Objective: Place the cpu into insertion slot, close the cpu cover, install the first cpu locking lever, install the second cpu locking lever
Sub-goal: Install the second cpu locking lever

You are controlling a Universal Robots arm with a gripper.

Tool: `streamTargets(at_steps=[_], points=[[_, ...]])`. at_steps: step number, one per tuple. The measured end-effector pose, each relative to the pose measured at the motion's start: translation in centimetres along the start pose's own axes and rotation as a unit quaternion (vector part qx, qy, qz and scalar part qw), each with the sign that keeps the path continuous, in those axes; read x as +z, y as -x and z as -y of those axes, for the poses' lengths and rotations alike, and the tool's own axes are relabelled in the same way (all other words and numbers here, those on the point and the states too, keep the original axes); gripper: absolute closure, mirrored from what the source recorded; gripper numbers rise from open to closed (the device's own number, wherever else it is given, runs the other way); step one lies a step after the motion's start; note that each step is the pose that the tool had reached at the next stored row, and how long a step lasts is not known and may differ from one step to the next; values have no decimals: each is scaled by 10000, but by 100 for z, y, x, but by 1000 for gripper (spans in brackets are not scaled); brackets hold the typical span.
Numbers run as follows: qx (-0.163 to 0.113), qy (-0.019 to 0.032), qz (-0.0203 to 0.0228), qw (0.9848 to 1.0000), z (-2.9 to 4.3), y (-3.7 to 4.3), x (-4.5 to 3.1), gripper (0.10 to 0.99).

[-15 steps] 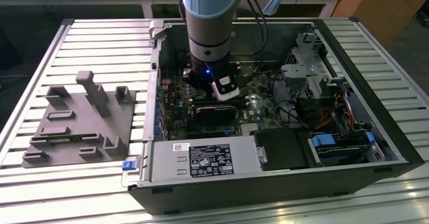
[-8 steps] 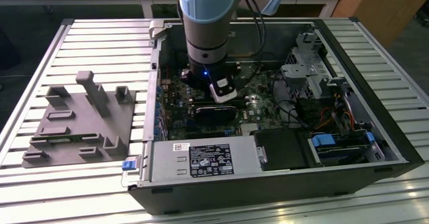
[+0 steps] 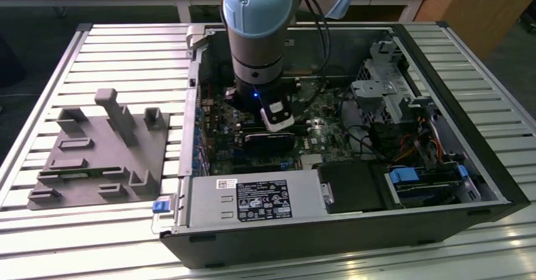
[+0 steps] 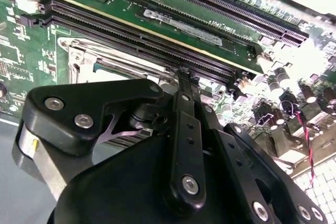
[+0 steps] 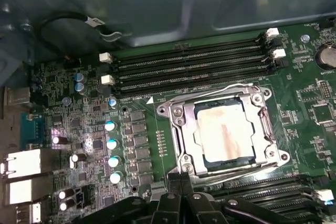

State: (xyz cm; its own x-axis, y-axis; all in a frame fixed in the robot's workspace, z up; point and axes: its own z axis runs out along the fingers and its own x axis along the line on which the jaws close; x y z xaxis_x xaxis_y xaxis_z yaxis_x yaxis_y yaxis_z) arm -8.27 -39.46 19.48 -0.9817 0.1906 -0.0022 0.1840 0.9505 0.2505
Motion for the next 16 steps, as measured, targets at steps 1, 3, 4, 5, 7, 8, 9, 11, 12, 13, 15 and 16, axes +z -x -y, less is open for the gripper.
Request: streamTargets(at_steps=[1,3,4,5,7,8,9,11,12,13,15,16], points=[[1,21,-3,10000,4,-1,6,980],[3,61,-10,10000,13,-4,17,980],[3,80,-14,10000,19,-4,22,980],[4,93,-16,10000,26,-5,27,980],[6,121,-22,9999,42,-9,37,980],[7,134,-25,9999,48,-11,40,980],[8,147,-27,9999,52,-14,42,980],[8,157,-29,9999,53,-18,42,980],[7,157,-29,9999,52,-18,36,980],[7,159,-28,9999,47,-18,20,980],[8,159,-28,9999,33,-18,-34,980],[8,157,-29,9999,25,-19,-69,980]])
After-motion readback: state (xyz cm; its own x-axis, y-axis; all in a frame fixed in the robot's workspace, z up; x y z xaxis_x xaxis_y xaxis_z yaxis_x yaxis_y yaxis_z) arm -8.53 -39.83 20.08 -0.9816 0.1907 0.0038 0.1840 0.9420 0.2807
